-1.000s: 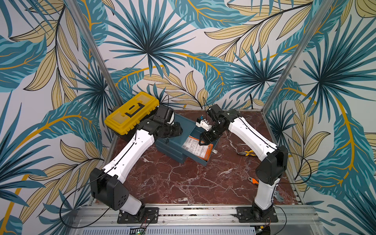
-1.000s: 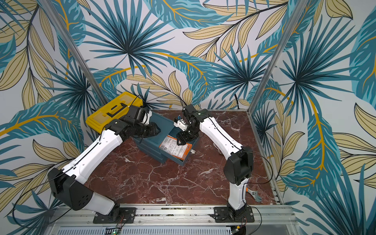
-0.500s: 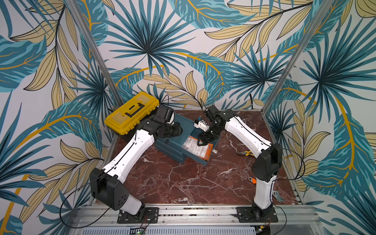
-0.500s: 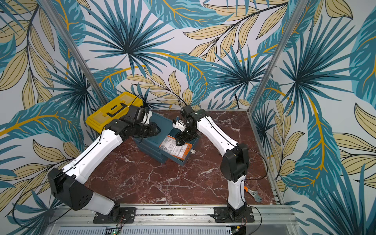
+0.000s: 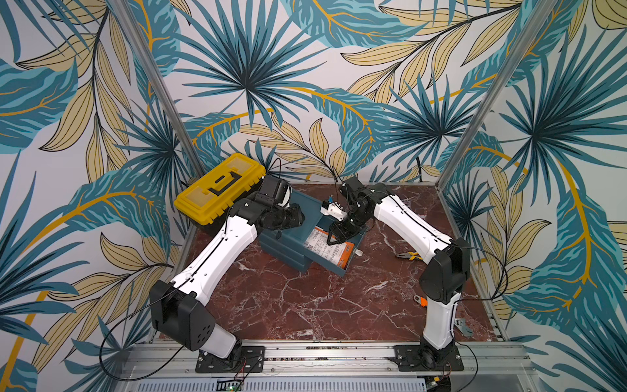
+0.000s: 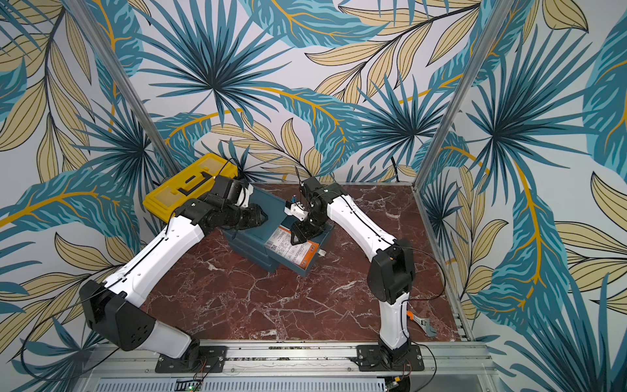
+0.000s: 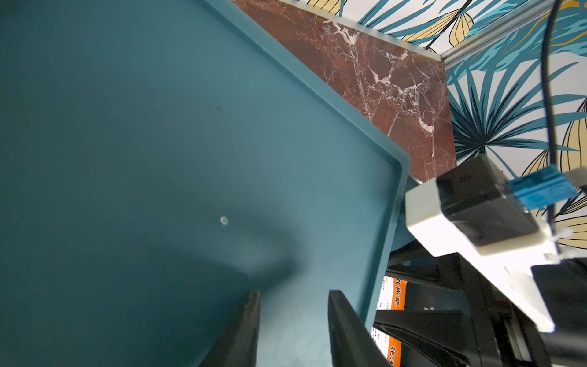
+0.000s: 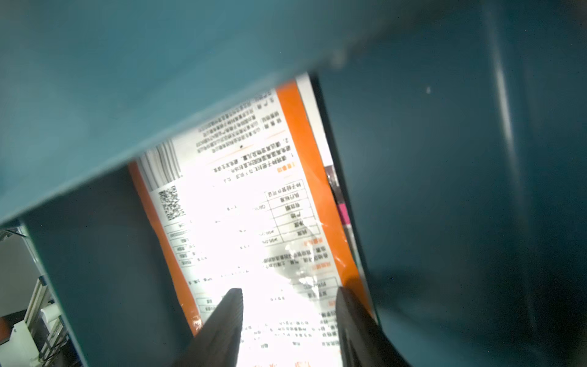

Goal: Take the seed bags out of the drawer
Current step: Pick up the seed packet from the drawer.

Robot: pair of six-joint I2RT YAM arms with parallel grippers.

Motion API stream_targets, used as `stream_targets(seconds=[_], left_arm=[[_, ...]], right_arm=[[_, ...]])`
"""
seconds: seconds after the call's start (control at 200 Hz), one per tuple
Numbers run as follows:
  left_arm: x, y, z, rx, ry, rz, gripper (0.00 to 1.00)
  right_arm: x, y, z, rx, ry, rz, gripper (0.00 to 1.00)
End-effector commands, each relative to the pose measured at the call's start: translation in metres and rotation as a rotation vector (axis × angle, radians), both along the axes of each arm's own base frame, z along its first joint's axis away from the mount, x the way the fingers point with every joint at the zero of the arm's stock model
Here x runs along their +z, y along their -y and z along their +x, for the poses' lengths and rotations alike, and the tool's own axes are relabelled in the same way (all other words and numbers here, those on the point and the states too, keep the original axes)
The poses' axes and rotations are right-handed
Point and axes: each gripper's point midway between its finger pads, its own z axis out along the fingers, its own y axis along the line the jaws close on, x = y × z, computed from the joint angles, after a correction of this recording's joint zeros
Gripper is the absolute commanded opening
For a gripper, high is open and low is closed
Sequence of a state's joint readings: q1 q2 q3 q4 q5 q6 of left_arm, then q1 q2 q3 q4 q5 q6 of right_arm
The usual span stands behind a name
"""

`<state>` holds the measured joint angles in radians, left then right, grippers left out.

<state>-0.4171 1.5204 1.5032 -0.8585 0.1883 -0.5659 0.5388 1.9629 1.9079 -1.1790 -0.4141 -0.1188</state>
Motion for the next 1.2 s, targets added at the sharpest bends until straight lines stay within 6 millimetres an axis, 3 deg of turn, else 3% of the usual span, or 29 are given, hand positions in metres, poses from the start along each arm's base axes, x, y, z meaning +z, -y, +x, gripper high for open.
stream_targets(seconds=[0.0, 0.2, 0.381, 0.771, 1.092, 1.197], left_arm=[[-0.073, -0.023, -0.039, 0.021, -0.292, 0.141, 0.4], [-0.074, -0.024, -0.039, 0.022, -0.293, 0.141, 0.4], [-0.073, -0.025, -0.039, 0.024, -0.291, 0.143, 0.4], [-0.072, -0.025, -0.038, 0.025, -0.288, 0.143, 0.4], [-0.072, -0.025, -0.039, 0.026, -0.287, 0.141, 0.4], [-0.073, -0.025, -0.039, 0.025, -0.288, 0.139, 0.4]], right_arm=[[-0.002, 0.007, -0.003, -0.018, 0.014, -0.039, 0.63], [-0.004, 0.017, 0.008, -0.03, 0.076, -0.108, 0.7], [-0.009, 0.018, 0.01, -0.028, 0.073, -0.122, 0.7], [-0.002, 0.001, -0.017, 0.013, -0.058, 0.0, 0.57], [0.004, -0.001, -0.025, 0.015, -0.08, 0.025, 0.55], [0.007, -0.005, -0.027, 0.015, -0.091, 0.046, 0.49]])
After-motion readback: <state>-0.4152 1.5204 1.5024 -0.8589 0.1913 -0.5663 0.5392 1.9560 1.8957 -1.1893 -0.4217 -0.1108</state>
